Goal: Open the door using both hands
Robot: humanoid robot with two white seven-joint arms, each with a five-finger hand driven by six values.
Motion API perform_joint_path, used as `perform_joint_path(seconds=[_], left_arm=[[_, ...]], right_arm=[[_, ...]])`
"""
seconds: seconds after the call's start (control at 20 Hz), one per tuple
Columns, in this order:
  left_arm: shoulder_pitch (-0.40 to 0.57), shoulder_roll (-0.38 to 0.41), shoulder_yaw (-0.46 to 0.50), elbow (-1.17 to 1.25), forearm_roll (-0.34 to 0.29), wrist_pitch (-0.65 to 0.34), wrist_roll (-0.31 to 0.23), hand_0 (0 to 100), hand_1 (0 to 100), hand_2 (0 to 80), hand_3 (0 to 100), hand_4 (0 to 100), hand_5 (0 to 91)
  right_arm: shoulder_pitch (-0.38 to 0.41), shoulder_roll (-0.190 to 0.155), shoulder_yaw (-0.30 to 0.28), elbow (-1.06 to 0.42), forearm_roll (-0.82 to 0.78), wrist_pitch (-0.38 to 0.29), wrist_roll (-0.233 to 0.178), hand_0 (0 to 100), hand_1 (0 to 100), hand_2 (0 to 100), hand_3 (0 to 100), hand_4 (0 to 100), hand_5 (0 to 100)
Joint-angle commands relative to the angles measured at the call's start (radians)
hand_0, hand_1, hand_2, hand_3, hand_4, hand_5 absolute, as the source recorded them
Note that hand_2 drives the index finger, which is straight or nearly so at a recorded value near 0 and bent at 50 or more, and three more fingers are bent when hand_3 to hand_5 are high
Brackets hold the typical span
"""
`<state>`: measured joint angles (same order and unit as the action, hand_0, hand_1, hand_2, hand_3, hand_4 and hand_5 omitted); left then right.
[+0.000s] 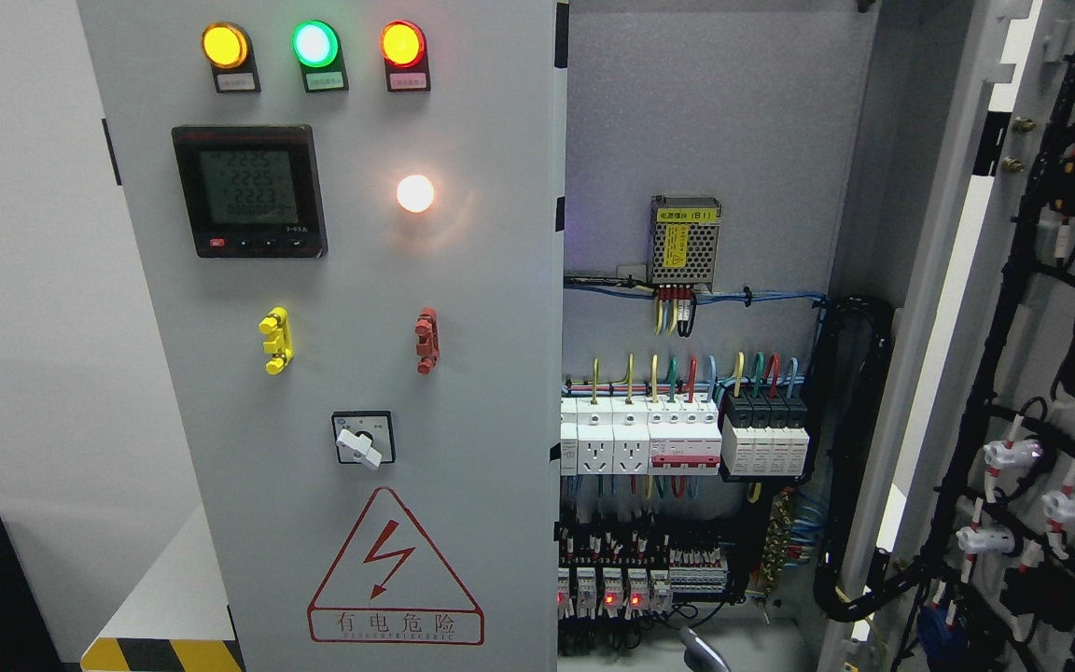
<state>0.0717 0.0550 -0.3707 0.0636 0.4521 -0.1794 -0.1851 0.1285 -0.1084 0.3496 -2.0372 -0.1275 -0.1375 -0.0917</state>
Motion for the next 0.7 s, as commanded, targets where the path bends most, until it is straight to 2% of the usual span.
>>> perform_joint_path(seconds=[0.0, 0.1, 0.3, 0.65], left_arm=[[-0.001, -0.003, 0.007, -0.002, 0.000, 0.002, 0.001, 0, 0, 0.0, 0, 0, 0.0], [-0.001, -0.003, 0.007, -0.002, 0.000, 0.000, 0.003, 0, 0, 0.0, 0, 0, 0.0], [-0.001, -0.006, 0.007, -0.001, 0.000, 0.000, 0.003, 0, 0, 0.0, 0, 0, 0.0], [-0.001, -0.006, 0.006, -0.001, 0.000, 0.000, 0.021, 0, 0, 0.0, 0, 0, 0.0]], right_arm=[[-0.115, 0.055, 0.009, 0.005, -0.077, 0.015, -0.002, 0, 0, 0, 0, 0, 0], [-0.141, 0.075, 0.008, 0.005, -0.077, 0.021, -0.005, 0, 0, 0, 0, 0, 0], [-0.182, 0.087, 0.011, 0.006, -0.078, 0.036, -0.006, 0, 0, 0, 0, 0, 0], [-0.352, 0.107, 0.003, 0.098, -0.080, 0.121, -0.006, 0, 0, 0, 0, 0, 0]])
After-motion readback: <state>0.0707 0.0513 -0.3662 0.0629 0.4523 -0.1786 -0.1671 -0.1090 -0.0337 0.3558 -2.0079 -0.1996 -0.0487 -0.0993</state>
